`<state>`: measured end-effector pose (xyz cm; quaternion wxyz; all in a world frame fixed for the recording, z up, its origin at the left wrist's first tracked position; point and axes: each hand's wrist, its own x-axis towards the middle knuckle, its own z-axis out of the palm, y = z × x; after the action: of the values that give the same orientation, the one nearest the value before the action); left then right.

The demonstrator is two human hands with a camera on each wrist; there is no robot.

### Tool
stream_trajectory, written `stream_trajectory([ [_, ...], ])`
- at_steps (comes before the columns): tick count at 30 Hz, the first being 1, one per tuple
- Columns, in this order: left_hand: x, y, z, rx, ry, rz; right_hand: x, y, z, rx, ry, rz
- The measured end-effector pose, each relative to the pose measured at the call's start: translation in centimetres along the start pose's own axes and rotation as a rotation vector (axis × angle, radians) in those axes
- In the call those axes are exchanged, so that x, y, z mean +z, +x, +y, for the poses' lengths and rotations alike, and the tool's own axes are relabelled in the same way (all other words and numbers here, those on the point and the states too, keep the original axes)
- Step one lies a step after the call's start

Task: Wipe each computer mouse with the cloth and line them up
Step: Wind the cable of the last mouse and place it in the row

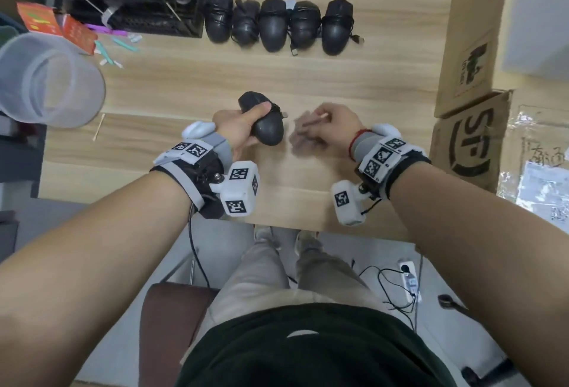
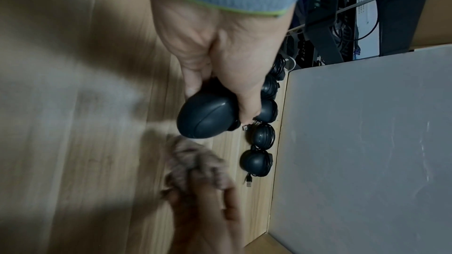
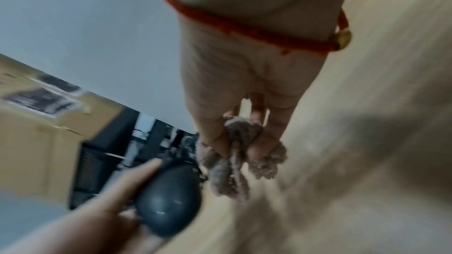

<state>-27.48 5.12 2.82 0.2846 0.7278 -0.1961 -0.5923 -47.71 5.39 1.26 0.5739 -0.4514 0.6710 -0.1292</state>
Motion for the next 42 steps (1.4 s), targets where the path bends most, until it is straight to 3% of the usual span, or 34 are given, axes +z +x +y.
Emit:
stream_trajectory([
  [2, 0.8, -0.1, 0.3, 0.007, 0.000, 0.012, -0.5, -0.5, -1.8, -0.202, 0.044, -0.007],
  [5, 2.1, -0.9, 1.5, 0.028, 0.018, 0.019, -0.2, -1.9, -3.8, -0.403, -0.107, -0.058],
  [11, 3.0, -1.5, 3.5, 0.060, -0.020, 0.062, -1.6, -1.4, -4.3, -0.357, 0.018, 0.120],
  [15, 3.3, -2.0, 5.2, 0.043, 0.045, 0.041, -0.5, -2.7, -5.3, -0.467, -0.110, 0.013],
  [21, 4.9, -0.1, 7.8, 0.101, -0.027, -0.101, -2.9, -0.6, -5.8, -0.287, 0.153, 0.135],
  [26, 6.1, 0.1, 8.4, 0.134, 0.012, -0.105, -1.8, -0.8, -7.2, -0.210, 0.039, 0.258],
  [31, 5.5, 2.1, 10.9, 0.171, -0.008, -0.133, -0.2, 0.6, -8.5, -0.138, 0.133, 0.253],
  [36, 5.1, 3.5, 11.0, 0.156, 0.098, -0.167, -1.1, 1.4, -11.1, -0.152, -0.082, 0.368],
  [42, 5.2, 5.4, 11.6, 0.171, 0.074, -0.231, -1.0, 2.8, -10.1, -0.082, -0.199, 0.362],
])
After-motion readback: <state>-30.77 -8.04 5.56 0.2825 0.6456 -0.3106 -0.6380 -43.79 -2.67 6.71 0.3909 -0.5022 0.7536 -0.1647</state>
